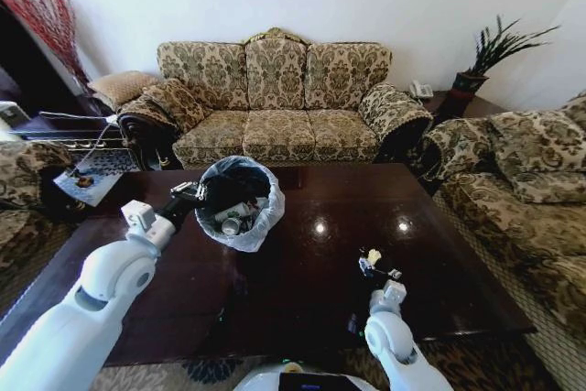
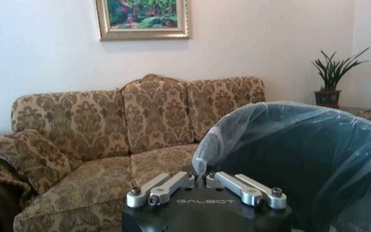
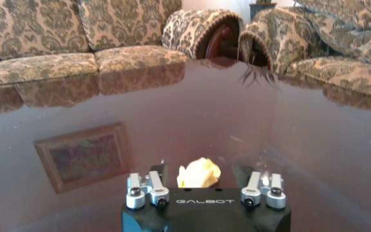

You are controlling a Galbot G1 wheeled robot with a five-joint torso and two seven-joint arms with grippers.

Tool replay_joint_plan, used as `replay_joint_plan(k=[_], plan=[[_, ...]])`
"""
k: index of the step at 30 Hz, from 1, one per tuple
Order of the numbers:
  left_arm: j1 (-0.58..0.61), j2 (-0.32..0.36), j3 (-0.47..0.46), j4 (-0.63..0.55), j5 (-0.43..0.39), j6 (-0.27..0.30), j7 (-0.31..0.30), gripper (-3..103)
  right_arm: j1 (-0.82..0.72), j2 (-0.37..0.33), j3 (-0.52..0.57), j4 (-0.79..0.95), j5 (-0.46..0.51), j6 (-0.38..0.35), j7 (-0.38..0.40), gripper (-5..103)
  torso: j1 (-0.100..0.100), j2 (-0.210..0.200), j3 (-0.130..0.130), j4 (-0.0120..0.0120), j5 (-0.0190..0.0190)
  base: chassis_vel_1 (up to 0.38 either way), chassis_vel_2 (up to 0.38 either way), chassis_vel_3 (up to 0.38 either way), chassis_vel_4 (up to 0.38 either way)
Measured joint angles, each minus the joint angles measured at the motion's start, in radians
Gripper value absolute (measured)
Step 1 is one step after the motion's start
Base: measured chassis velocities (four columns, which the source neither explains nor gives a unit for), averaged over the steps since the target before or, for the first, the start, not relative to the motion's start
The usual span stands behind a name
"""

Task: Move to the front of the table and place the trash on the table into the trash bin.

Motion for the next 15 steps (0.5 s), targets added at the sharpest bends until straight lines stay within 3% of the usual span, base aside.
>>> replay_joint_plan(k=[1,3,5,6,7,8,11,12,14,15], plan=[[0.000,0.001,-0.002,0.000,0.000,0.000,0.000,1,0.002,0.003,0.000,-0.007,0.008,-0.001,0.000,62,0.000,0.000,0.000,0.0000,0.0001,0.000,0.000,0.000,0.000],[0.000,0.001,-0.004,-0.001,0.000,-0.001,-0.001,1,0.004,0.009,-0.002,-0.020,0.018,-0.001,-0.001,52,0.000,0.000,0.000,-0.0001,0.0000,0.000,0.000,0.000,0.000],[0.000,0.001,-0.004,-0.001,0.000,-0.001,-0.001,1,0.005,0.010,-0.005,-0.026,0.018,0.000,-0.002,52,0.000,0.000,0.000,-0.0001,-0.0001,0.000,0.000,0.000,0.000],[0.000,0.001,-0.004,-0.001,0.000,-0.001,-0.002,1,0.008,0.011,-0.009,-0.030,0.018,0.001,-0.003,41,0.000,0.000,0.000,-0.0001,0.0000,0.000,0.000,0.000,0.000],[0.000,0.001,-0.004,-0.001,0.000,-0.001,-0.002,1,0.010,0.013,-0.012,-0.032,0.018,0.001,-0.003,41,0.000,0.000,0.000,0.0000,0.0000,0.000,0.000,0.000,0.000],[0.000,0.001,-0.004,-0.002,0.000,-0.001,-0.002,1,0.012,0.015,-0.014,-0.032,0.019,0.001,-0.003,30,0.000,0.000,0.000,0.0000,0.0000,0.000,0.000,0.000,0.000],[0.000,0.001,-0.003,-0.005,0.000,-0.001,-0.002,1,0.016,0.018,-0.017,-0.032,0.021,0.001,-0.001,30,0.000,0.000,0.000,0.0000,0.0000,0.000,0.000,0.000,0.000],[0.000,0.001,-0.003,-0.005,0.000,-0.001,-0.002,1,0.017,0.018,-0.017,-0.032,0.021,0.001,-0.001,19,0.000,0.000,0.000,0.0000,-0.0001,0.000,0.000,0.000,0.000],[0.000,0.002,-0.004,-0.006,0.000,-0.001,-0.002,1,0.017,0.018,-0.017,-0.033,0.021,0.001,-0.001,19,0.000,0.000,0.000,0.0000,-0.0001,0.000,0.000,0.000,0.000],[0.000,0.003,-0.004,-0.007,0.000,-0.002,-0.002,1,0.017,0.016,-0.016,-0.033,0.021,0.002,-0.001,9,0.000,0.000,0.000,0.0000,0.0000,0.000,0.000,0.000,0.000]])
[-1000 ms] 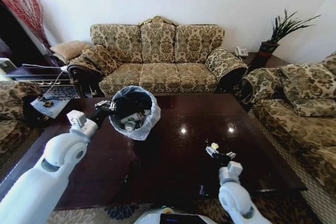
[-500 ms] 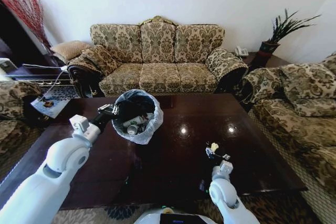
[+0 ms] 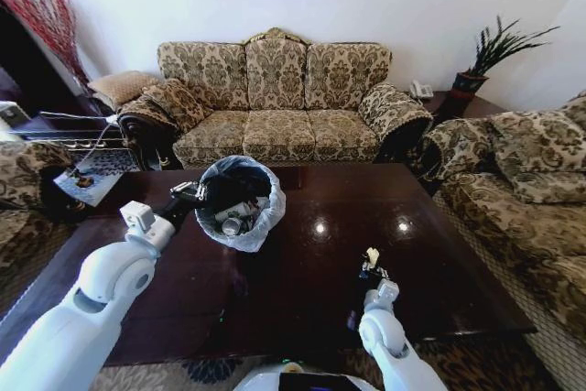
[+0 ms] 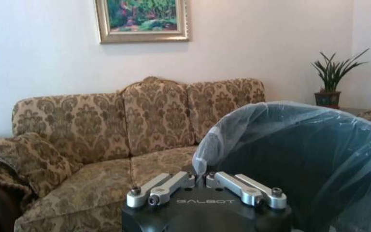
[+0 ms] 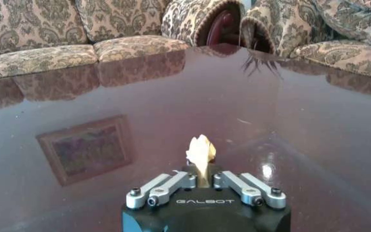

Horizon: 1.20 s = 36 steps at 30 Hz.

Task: Move to the front of the table and place the trash on the table into the trash bin.

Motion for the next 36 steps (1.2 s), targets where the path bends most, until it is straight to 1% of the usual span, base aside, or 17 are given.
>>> replay_joint_plan(k=[6,9,10,12,13,15,17,18,19,22,25,27,28,31,32,34,36], plan=[[0.002,0.002,-0.004,-0.005,-0.003,-0.001,0.000,1,0.030,-0.066,0.001,0.087,0.012,0.005,0.000,0,0.000,0.000,0.000,-0.0003,0.0002,0.000,0.000,0.000,0.000],[0.001,-0.004,-0.002,-0.005,-0.003,-0.001,0.000,1,0.123,-0.203,-0.041,0.207,0.091,-0.001,-0.012,0,0.000,0.000,0.000,0.0002,0.0002,0.000,0.000,0.000,0.000],[0.001,-0.004,-0.002,-0.005,-0.003,-0.001,0.000,1,0.123,-0.203,-0.041,0.207,0.091,-0.001,-0.012,0,0.000,0.000,0.000,0.0002,0.0002,0.000,0.000,0.000,0.000],[0.002,-0.012,0.004,-0.005,0.001,0.000,0.000,1,0.229,-0.346,-0.071,0.277,0.205,0.001,-0.085,0,0.000,0.000,0.000,0.0005,-0.0003,0.000,0.000,0.000,0.000],[0.002,-0.012,0.004,-0.005,0.001,0.000,0.000,1,0.229,-0.346,-0.071,0.277,0.205,0.001,-0.085,0,0.000,0.000,0.000,0.0005,-0.0003,0.000,0.000,0.000,0.000],[0.007,-0.021,0.010,-0.004,0.015,0.000,0.000,1,0.371,-0.537,-0.134,0.320,0.383,0.031,-0.264,0,0.000,0.000,0.000,-0.0003,0.0003,0.000,0.000,0.000,0.000],[0.007,-0.029,0.014,-0.002,0.025,0.001,0.000,1,0.509,-0.650,-0.204,0.335,0.503,0.031,-0.381,0,0.000,0.000,0.000,0.0001,0.0004,0.000,0.000,0.000,0.000],[0.000,-0.033,0.024,0.003,0.029,0.002,0.000,1,0.586,-0.697,-0.232,0.347,0.573,0.009,-0.444,0,0.000,0.000,0.000,0.0011,-0.0001,0.000,0.000,0.000,0.000],[0.000,-0.033,0.024,0.003,0.029,0.002,0.000,1,0.586,-0.697,-0.232,0.347,0.573,0.009,-0.444,0,0.000,0.000,0.000,0.0011,-0.0001,0.000,0.000,0.000,0.000],[-0.060,-0.031,0.068,0.038,0.031,0.012,0.006,1,0.780,-0.780,-0.298,0.392,0.727,-0.065,-0.553,0,0.000,0.000,0.000,-0.0006,-0.0007,0.000,0.000,0.000,0.000],[-0.082,-0.027,0.074,0.053,0.030,0.015,0.017,1,0.974,-0.761,-0.459,0.401,0.815,-0.116,-0.571,0,0.000,0.000,0.000,-0.0016,0.0004,0.000,0.000,0.000,0.000],[-0.086,-0.024,0.068,0.057,0.028,0.017,0.019,1,1.143,-0.694,-0.601,0.393,0.855,-0.134,-0.549,0,0.000,0.000,0.000,-0.0002,0.0004,0.000,0.000,0.000,0.000],[-0.086,-0.024,0.068,0.057,0.028,0.017,0.019,1,1.143,-0.694,-0.601,0.393,0.855,-0.134,-0.549,0,0.000,0.000,0.000,-0.0002,0.0004,0.000,0.000,0.000,0.000],[-0.094,-0.021,0.061,0.059,0.026,0.020,0.014,1,1.332,-0.532,-0.826,0.339,0.868,-0.135,-0.465,0,0.000,0.000,0.000,0.0009,-0.0006,0.000,0.000,0.000,0.000],[-0.094,-0.021,0.061,0.059,0.026,0.020,0.014,1,1.332,-0.532,-0.826,0.339,0.868,-0.135,-0.465,0,0.000,0.000,0.000,0.0009,-0.0006,0.000,0.000,0.000,0.000],[-0.099,-0.021,0.060,0.059,0.025,0.022,0.007,1,1.408,-0.416,-0.921,0.290,0.864,-0.143,-0.398,0,0.000,0.000,0.000,0.0008,-0.0008,0.000,0.000,0.000,0.000],[-0.101,-0.021,0.060,0.059,0.025,0.024,0.006,1,1.433,-0.378,-0.950,0.276,0.863,-0.151,-0.361,0,0.000,0.000,0.000,0.0008,-0.0007,0.000,0.000,0.000,0.000]])
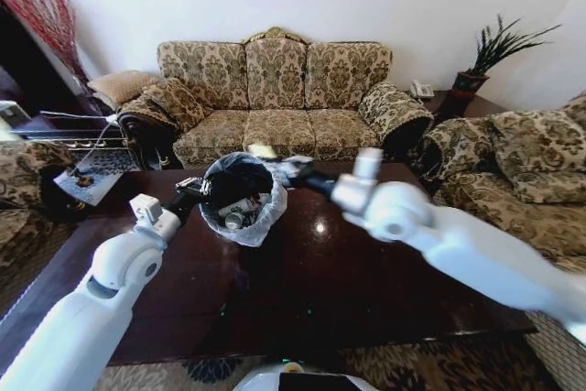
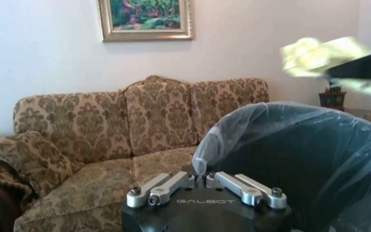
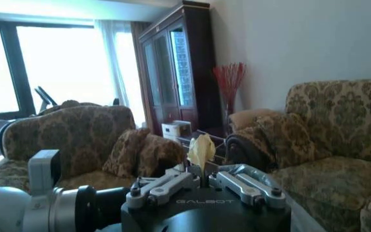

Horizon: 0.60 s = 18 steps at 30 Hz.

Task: Move to the front of the table and place the trash on the table into the trash bin.

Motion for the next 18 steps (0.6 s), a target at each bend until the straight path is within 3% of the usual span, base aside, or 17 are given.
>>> replay_joint_plan(k=[2,4,7,13,16,18], plan=[[-0.006,0.000,0.000,0.000,0.000,0.003,0.000,1,0.038,0.048,-0.046,-0.015,0.003,-0.023,0.077,-1,0.000,0.000,0.000,-0.0008,0.0003,0.000,0.000,0.000,0.000],[-0.009,0.000,0.000,0.000,-0.001,0.004,0.000,1,0.048,0.054,-0.057,-0.017,0.005,-0.027,0.087,-1,0.000,0.000,0.000,-0.0011,0.0005,0.000,0.000,0.000,0.000],[-0.017,0.000,0.000,0.004,-0.005,0.006,0.000,1,0.075,0.057,-0.071,-0.015,0.013,-0.043,0.100,15,0.000,0.000,0.000,-0.0012,0.0006,0.000,0.000,0.000,0.000],[-0.020,-0.002,-0.005,0.008,-0.017,0.006,-0.001,1,0.111,0.060,-0.089,-0.011,0.056,-0.045,0.143,31,0.000,0.000,0.000,-0.0010,0.0006,0.000,0.000,0.000,0.000],[-0.020,-0.002,-0.007,0.007,-0.023,0.006,-0.001,1,0.134,0.077,-0.097,-0.015,0.066,-0.035,0.165,47,0.000,0.000,0.000,-0.0009,0.0006,0.000,0.000,0.000,0.000],[-0.019,-0.003,-0.009,0.006,-0.024,0.006,-0.001,1,0.145,0.085,-0.098,-0.018,0.070,-0.029,0.178,47,0.000,0.000,0.000,-0.0006,0.0006,0.000,0.000,0.000,0.000]])
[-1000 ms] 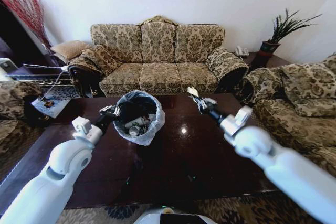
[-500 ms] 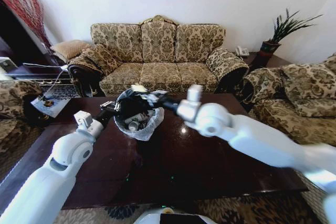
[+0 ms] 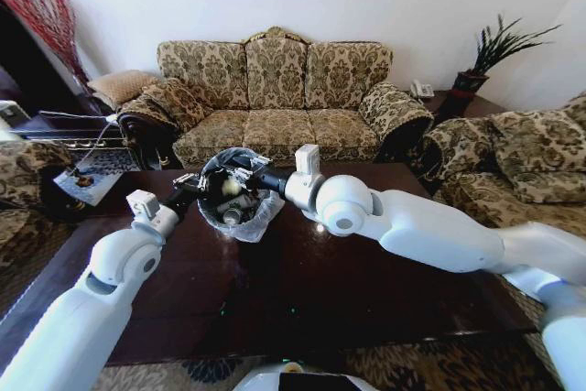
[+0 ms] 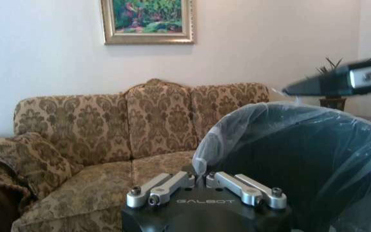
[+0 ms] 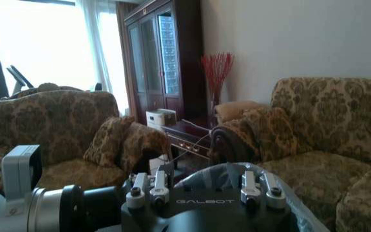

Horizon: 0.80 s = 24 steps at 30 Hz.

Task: Move to the front of the table and place the trash on the table into the trash bin.

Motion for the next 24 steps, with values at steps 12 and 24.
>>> replay_joint_plan(k=[12,24], plan=[[0.021,0.008,-0.039,-0.027,-0.048,-0.003,-0.003,1,-0.106,-0.132,0.143,0.078,0.013,-0.002,0.104,91,0.000,0.000,0.000,-0.0006,0.0003,0.000,0.000,0.000,0.000],[0.073,0.008,-0.076,-0.054,-0.012,-0.008,-0.029,1,-0.462,-0.375,0.439,0.173,-0.193,-0.048,0.069,100,0.000,0.000,0.000,0.0004,0.0004,0.011,-0.005,-0.009,0.013]])
